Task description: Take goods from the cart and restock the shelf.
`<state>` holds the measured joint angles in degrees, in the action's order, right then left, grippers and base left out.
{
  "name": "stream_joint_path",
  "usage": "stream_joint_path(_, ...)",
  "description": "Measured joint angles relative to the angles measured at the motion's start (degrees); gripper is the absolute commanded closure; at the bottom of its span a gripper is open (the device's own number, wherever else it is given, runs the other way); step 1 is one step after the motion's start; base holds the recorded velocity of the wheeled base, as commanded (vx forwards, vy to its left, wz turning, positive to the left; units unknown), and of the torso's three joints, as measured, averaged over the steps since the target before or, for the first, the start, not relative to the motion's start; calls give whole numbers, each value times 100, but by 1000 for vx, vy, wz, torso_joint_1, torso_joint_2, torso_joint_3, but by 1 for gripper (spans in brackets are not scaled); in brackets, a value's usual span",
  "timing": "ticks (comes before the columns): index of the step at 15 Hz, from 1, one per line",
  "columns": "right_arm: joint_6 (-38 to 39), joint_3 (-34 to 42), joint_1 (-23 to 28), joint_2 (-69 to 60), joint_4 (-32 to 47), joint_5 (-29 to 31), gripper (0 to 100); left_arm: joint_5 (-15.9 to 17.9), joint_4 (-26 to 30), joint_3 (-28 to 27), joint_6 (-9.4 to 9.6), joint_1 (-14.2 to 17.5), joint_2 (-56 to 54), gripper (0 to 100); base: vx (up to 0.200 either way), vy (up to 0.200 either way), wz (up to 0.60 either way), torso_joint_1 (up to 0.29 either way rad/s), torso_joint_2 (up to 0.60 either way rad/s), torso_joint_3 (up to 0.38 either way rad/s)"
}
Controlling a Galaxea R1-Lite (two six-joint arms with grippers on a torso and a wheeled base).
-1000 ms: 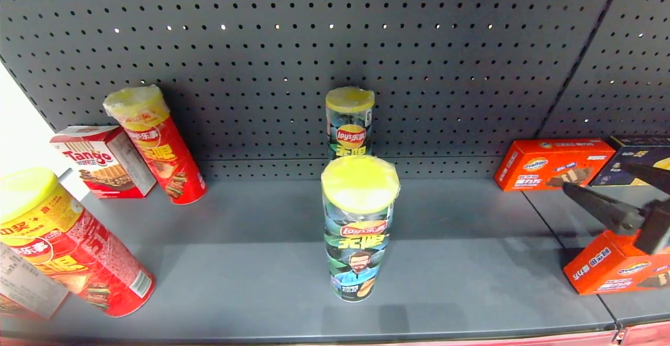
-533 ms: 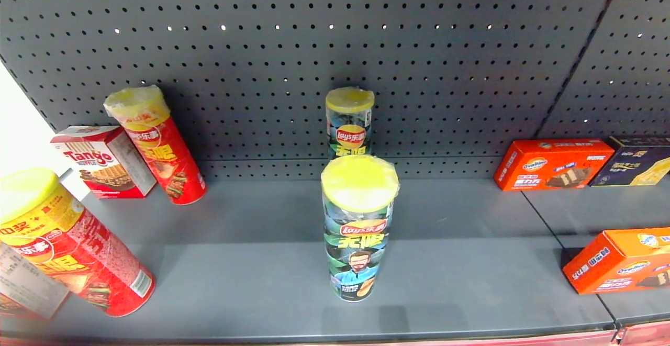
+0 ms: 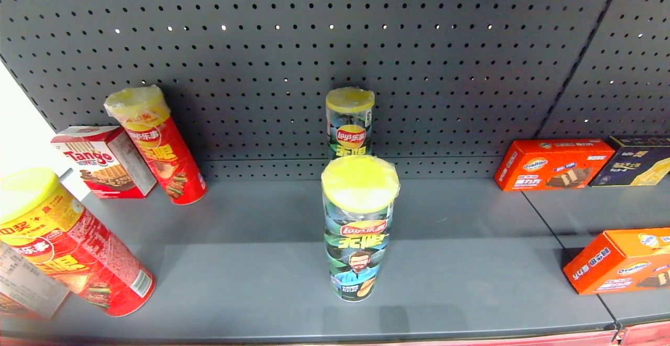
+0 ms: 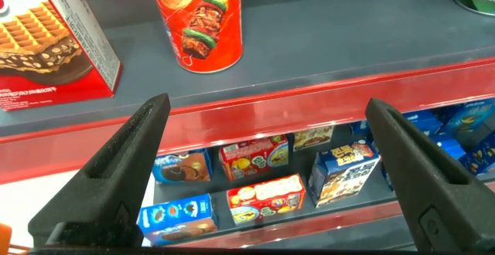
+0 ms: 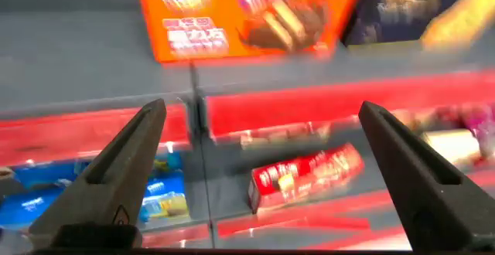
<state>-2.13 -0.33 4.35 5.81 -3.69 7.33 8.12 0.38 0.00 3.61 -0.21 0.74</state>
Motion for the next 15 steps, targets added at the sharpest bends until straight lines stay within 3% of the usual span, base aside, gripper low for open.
stream_joint_path(5,193,28,-306,-389,380,-624,0,4,0,0,0,-6,0,0,0,0,0,0,0,0)
stream_joint_path(15,195,33,-356,-591,349,-667,0,0,-6,0,5,-1,-6,0,0,0,0,0,0,0)
